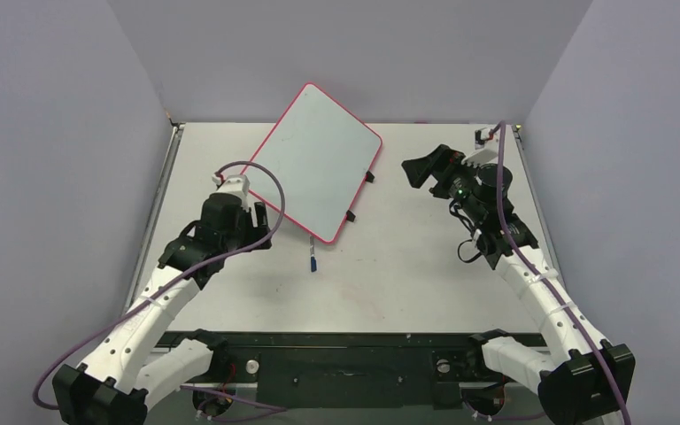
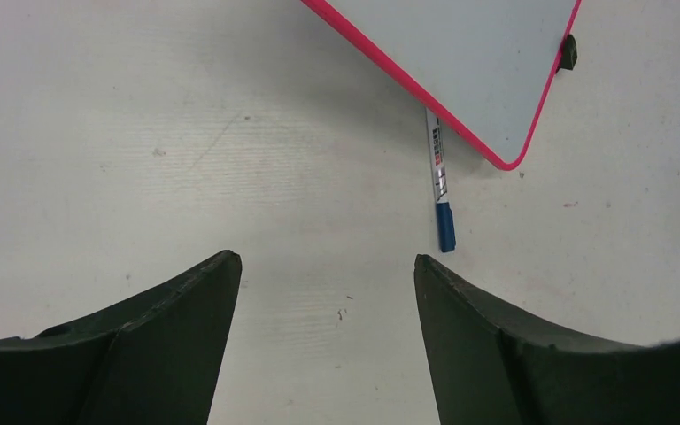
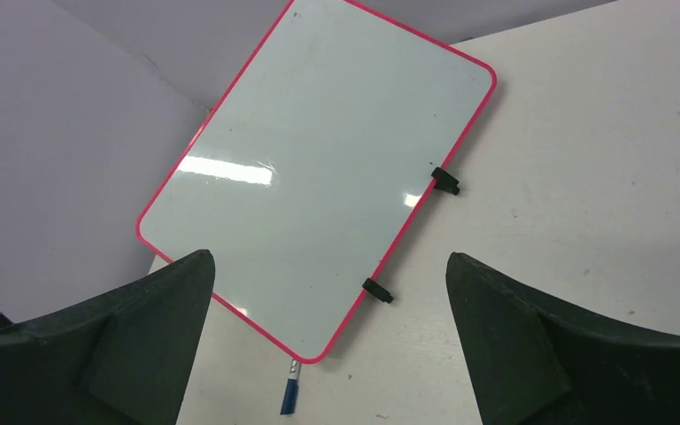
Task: Write a sentence on the whiteboard
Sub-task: Open the whiteboard marker at the center of the board.
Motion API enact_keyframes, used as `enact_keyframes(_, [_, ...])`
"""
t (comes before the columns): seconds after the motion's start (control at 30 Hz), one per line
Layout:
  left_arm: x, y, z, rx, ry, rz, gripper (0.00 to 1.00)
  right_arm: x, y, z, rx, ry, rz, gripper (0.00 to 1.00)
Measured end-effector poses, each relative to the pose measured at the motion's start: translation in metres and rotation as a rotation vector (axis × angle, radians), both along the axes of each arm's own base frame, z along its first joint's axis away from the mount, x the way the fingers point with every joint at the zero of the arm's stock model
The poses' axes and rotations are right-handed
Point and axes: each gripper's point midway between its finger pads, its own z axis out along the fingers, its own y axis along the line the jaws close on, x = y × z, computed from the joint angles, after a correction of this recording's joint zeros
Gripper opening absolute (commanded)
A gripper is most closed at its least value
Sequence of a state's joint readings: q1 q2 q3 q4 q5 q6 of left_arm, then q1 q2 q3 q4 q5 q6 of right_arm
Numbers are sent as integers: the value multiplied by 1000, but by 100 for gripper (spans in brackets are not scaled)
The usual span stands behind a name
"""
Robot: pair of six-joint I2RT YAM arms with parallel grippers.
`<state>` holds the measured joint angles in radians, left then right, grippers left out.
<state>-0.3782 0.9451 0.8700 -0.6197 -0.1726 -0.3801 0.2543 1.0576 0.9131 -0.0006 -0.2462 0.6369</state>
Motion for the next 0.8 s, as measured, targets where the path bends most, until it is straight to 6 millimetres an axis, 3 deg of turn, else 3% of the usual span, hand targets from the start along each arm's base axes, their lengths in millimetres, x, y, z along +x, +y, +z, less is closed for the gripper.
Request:
enact_keyframes(0.33, [-23,-34,-17,-34,53,-37,59,-11,0,-33,-41,130,-6,100])
enact_keyframes(0.53, [-31,-50,-51,-57,114,-30,55,-22,-1,-55,-96,207,-10,100])
enact_keyframes(0.8, [-31,-77,-91,-92,153,-22,54,-30,1,-68,-139,253,13,100])
